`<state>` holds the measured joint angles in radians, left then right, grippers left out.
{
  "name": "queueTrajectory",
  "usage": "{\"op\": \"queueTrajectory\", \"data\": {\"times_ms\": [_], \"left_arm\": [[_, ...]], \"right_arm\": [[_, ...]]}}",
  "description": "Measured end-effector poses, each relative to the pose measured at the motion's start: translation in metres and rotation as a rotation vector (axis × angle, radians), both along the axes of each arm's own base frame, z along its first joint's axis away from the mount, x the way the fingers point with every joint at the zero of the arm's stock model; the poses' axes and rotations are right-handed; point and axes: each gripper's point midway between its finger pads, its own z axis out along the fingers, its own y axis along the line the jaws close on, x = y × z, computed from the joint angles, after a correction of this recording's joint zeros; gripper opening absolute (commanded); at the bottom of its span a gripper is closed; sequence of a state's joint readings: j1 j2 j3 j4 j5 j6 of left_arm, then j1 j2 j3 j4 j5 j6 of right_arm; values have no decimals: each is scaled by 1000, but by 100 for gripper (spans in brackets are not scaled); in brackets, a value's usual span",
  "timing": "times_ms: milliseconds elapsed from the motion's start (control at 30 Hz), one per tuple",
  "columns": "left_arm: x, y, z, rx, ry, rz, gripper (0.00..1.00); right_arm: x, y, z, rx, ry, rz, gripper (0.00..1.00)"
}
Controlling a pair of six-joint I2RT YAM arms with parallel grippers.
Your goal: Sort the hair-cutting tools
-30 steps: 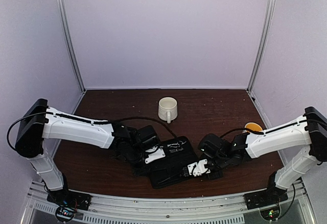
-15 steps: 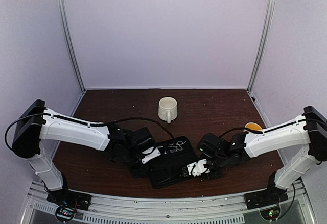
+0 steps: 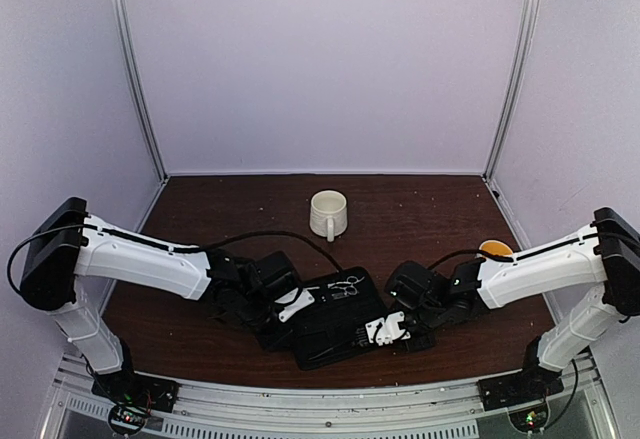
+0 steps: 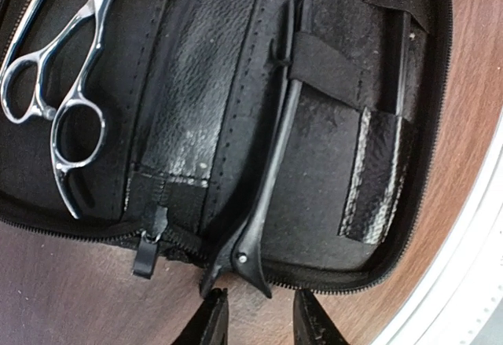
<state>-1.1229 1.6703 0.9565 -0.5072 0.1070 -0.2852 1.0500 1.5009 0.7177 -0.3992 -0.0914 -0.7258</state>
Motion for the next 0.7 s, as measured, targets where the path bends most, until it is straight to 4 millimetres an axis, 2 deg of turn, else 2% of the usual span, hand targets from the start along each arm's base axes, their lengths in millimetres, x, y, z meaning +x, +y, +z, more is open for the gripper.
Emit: {"op": "queueTrajectory", "data": {"times_ms": [167,233,333,500,700], "left_arm": [[0,-1,-7,10,12,5,31],[0,-1,-13,29,24,12,24],[1,-3,-12,37,30,22,15],[0,-2,-12,43,29,27,11],[4,0,-6,63,8,27,21]], "right_arm": [[0,0,0,-6,-2,1,21],[0,0,0,-8,-3,2,21],[0,0,0,-8,-3,2,21],[0,0,0,-10,-5,3,21],[7,5,0,-8,-29,-5,21]]}}
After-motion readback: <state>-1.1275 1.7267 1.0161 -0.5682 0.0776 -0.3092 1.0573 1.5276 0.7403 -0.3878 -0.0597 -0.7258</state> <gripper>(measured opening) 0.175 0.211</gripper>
